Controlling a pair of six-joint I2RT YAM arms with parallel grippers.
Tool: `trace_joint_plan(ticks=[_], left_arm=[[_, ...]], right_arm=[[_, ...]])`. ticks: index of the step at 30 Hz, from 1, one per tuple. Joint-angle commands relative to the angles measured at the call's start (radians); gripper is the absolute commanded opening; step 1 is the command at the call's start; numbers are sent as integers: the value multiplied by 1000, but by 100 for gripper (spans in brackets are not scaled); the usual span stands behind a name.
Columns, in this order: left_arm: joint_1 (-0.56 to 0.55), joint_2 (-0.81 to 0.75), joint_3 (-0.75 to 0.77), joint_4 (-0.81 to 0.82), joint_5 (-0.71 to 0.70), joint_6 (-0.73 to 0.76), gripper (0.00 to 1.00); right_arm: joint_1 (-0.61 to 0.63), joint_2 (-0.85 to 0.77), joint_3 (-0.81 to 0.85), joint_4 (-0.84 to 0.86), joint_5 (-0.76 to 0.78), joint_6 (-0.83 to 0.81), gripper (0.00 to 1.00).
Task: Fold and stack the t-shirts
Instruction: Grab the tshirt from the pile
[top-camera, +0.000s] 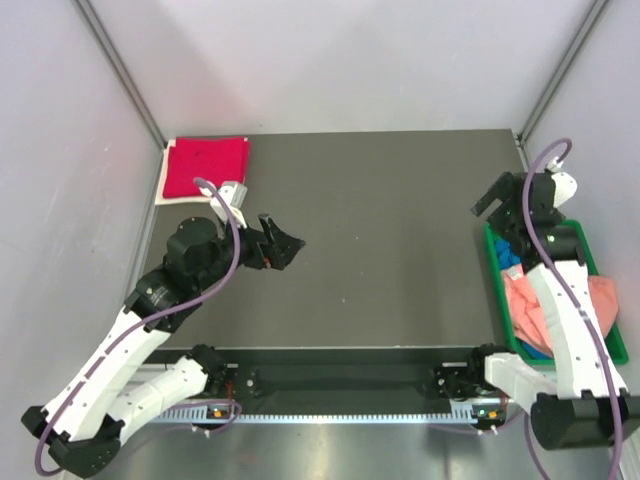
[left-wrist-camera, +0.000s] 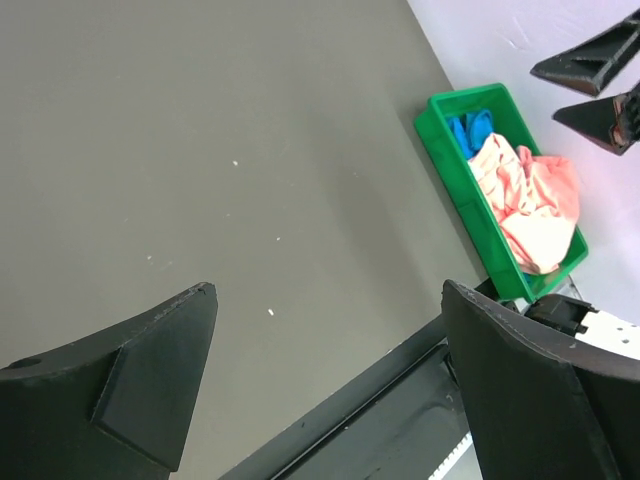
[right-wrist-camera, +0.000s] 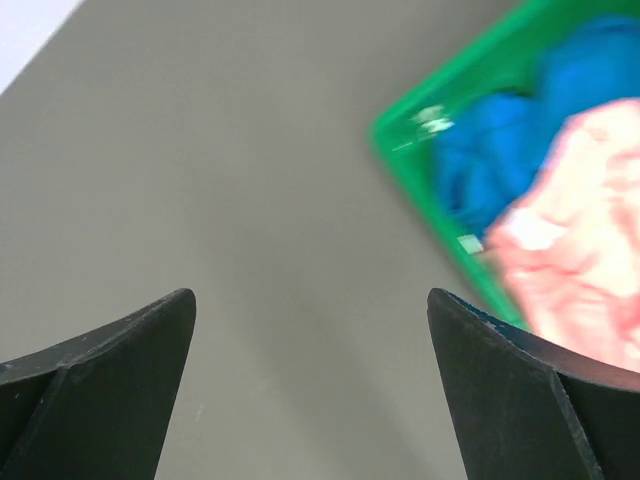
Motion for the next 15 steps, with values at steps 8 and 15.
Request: trace_joint_plan(ticks=[8, 15], left_arm=[[0, -18, 65, -96, -59, -14, 97], [0, 34, 80, -78, -30, -51, 96]], right_arm=[[-392, 169, -73, 15, 236, 101, 99], [-629, 300, -192, 90, 155, 106, 87]])
